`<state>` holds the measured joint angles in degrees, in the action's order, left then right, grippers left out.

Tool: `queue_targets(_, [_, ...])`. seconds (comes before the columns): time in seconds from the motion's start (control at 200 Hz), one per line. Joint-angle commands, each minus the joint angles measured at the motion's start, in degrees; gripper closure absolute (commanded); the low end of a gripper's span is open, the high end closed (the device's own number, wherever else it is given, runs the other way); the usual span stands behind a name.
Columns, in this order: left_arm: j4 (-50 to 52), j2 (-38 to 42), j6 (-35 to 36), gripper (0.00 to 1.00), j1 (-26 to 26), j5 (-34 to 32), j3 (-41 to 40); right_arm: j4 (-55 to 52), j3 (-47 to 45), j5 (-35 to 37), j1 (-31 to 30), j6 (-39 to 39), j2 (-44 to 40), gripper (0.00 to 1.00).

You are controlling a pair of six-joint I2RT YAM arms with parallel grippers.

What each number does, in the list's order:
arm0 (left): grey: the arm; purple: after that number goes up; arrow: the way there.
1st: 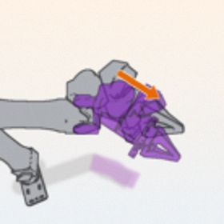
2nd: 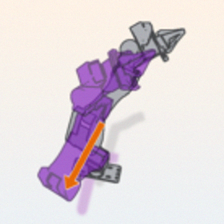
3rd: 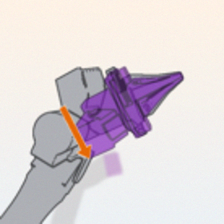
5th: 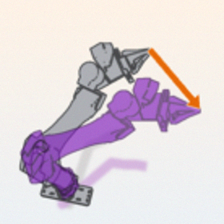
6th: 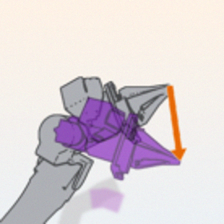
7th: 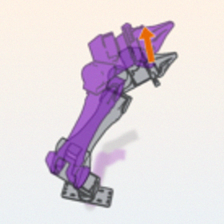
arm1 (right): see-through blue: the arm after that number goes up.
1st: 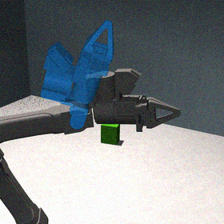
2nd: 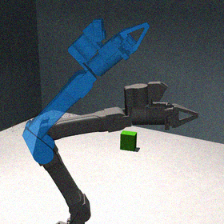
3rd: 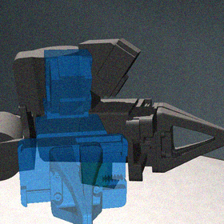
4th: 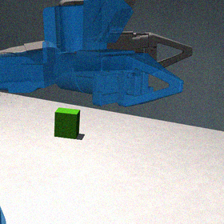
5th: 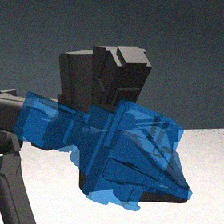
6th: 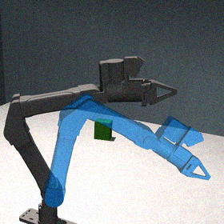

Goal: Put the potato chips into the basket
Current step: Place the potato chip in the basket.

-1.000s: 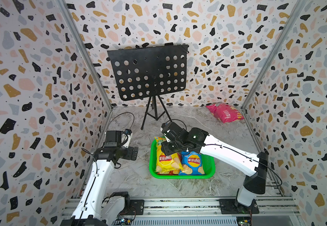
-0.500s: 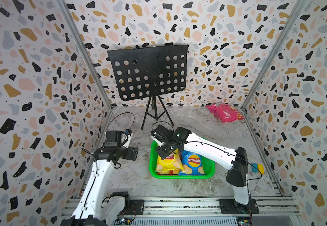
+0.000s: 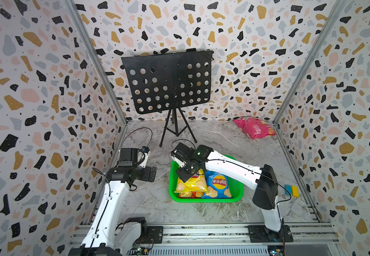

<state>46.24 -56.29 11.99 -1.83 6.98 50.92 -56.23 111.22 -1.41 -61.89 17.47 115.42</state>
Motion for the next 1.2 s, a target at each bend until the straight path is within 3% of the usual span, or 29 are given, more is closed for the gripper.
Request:
queue_targets(0.0, [-0.65, -0.05, 0.58, 0.0, -0.21, 0.41, -0.64, -3.63, 4.26, -0.97, 0.1, -0.95, -5.85, 0.37])
queue_targets(0.25, [-0.67, -0.11, 0.67, 0.0, -0.22, 0.49, -0.64, -6.03, 2.14, 3.57, 6.23, -2.72, -7.28, 0.38])
queue_targets(0.686, [-0.67, -0.16, 0.67, 0.0, -0.21, 0.42, -0.64, -1.32, -3.34, 3.37, 6.27, -4.18, -0.34, 0.48])
queue_targets(0.951, [-0.65, -0.31, 0.66, 0.0, -0.19, 0.41, -0.6, -1.25, -3.75, 2.07, 6.32, -3.05, -1.34, 0.38])
queue_targets(1.192, [-0.58, -0.05, 0.83, 0.0, -0.16, 0.47, -0.6, -4.71, 1.84, 2.38, 7.06, -3.25, -6.45, 0.36])
